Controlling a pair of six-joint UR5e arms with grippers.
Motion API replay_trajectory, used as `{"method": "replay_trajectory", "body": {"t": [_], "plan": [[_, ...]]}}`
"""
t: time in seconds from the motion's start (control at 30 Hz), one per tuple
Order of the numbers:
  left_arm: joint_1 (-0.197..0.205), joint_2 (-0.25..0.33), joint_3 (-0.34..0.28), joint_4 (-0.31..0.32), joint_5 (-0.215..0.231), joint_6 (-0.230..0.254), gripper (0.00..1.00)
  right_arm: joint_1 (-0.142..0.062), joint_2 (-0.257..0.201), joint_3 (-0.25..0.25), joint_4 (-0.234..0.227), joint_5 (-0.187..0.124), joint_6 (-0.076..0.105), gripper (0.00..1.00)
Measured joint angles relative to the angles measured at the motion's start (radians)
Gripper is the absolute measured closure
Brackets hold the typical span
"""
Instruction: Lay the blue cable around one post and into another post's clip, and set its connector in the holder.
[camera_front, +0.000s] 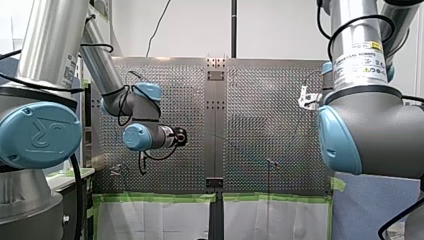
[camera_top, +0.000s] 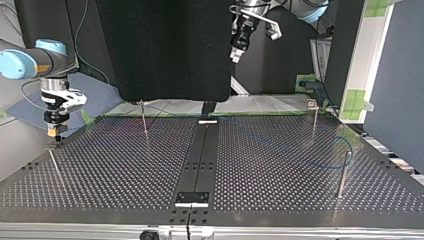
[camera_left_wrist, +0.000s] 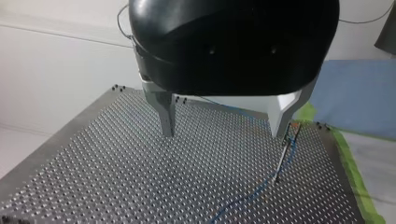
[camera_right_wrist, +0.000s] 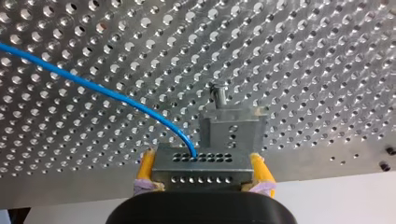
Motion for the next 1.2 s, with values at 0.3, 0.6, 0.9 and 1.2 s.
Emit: {"method": "replay_trajectory", "body": {"t": [0.3,0.6,0.9,1.2], "plan": [[0.0,0.0,0.0,-0.02,-0.028,0.001,0.02,-0.036,-0.029,-0.009,0.04,-0.072,-0.001,1.0],[0.004,0.0,0.0,-0.033,-0.029,0.003,0.02,-0.069,-0.031,-0.011,0.009,-0.149,0.03,1.0],[0.01,0.0,0.0,-0.034,-0.029,0.004,0.02,-0.087,-0.03,-0.012,-0.008,-0.221,0.047,1.0],[0.017,0.0,0.0,-0.033,-0.029,0.004,0.02,-0.096,-0.027,-0.021,0.001,-0.272,0.053,1.0]]}}
